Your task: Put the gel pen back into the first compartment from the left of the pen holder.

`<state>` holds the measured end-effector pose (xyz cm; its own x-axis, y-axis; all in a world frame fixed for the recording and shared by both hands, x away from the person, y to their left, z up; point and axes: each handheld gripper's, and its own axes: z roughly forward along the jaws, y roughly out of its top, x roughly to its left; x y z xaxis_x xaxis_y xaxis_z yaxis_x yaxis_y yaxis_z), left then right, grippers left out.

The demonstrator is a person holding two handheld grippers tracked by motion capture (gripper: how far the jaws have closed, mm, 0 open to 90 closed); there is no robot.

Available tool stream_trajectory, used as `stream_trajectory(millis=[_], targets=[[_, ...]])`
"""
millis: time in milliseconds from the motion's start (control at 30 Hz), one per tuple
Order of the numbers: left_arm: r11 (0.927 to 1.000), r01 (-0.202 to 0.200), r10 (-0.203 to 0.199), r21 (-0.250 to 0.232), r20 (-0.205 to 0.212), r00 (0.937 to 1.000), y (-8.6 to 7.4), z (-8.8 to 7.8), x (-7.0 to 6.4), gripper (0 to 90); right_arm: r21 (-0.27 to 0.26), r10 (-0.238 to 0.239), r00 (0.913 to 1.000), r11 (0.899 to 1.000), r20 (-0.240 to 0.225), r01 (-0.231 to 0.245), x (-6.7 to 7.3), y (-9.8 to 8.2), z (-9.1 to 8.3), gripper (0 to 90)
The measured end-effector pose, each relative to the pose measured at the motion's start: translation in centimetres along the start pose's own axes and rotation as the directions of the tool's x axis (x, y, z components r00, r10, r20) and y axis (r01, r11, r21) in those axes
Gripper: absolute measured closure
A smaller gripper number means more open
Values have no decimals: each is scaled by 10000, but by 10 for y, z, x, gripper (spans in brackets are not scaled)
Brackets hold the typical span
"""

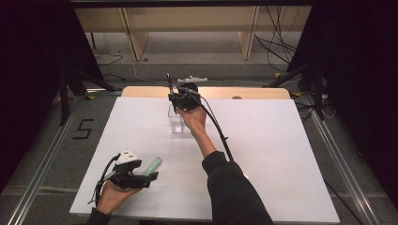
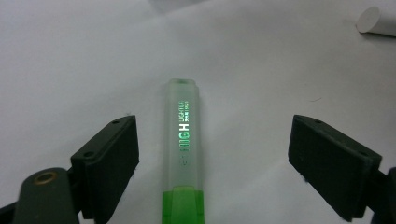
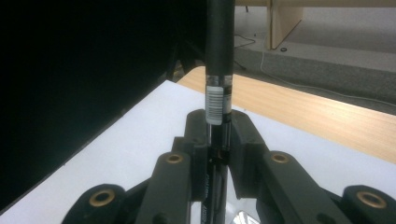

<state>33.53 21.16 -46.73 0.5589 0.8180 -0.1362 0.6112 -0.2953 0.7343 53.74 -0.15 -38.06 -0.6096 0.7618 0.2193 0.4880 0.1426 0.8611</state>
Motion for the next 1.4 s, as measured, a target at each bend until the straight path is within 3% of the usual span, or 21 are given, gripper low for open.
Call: stream_trajectory(millis=[633,1400], targets=[[9995,190,-188,258,-59,9998,-1,3,2,160,76,3,9988,10000,487,-6,-2,-6,13,792],[9976,289,-278,630,-186,9994,-3,5,5,167,362,-87,9983,9993,583,66,2,-15,23,790]])
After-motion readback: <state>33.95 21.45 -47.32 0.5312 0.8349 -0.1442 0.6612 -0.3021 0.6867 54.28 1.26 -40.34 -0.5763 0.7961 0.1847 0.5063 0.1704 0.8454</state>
